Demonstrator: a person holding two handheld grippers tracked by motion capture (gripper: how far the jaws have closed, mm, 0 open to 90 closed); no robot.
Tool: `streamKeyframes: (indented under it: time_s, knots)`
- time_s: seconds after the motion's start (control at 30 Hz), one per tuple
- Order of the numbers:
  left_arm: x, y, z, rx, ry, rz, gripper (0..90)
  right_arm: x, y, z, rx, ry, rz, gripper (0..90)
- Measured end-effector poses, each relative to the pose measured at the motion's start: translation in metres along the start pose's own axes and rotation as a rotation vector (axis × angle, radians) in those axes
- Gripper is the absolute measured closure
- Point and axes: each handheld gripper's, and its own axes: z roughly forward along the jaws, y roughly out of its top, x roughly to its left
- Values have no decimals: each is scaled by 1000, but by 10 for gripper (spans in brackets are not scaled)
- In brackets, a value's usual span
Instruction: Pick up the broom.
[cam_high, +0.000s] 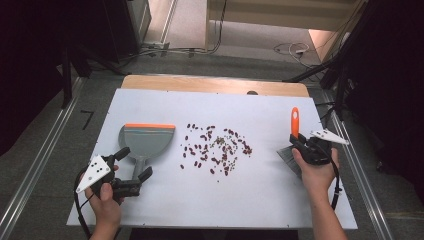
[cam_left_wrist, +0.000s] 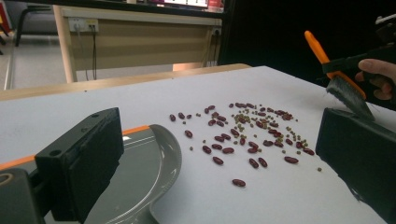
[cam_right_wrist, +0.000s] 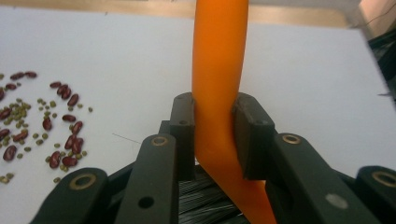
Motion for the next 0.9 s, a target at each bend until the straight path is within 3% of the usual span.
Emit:
streamKeyframes:
  time_s: [0.2, 0.3, 0.6, 0.77, 0.9]
  knots:
    - [-4, 3, 1, -12, -11, -1, 20, -2, -8, -26, -164, 17, 75, 698]
    - [-6, 4, 2, -18, -16, 0, 19, -2, -11, -36, -220, 36, 97, 698]
    - [-20, 11, 8, -33, -56, 22, 19, 16, 0, -61, -338, 58, 61, 698]
    - [-31, 17, 12, -58, -76, -5, 18, 34, 7, -71, -382, 114, 49, 698]
    - [-44, 21, 14, -58, -97, 13, 16, 54, 10, -75, -400, 153, 21, 698]
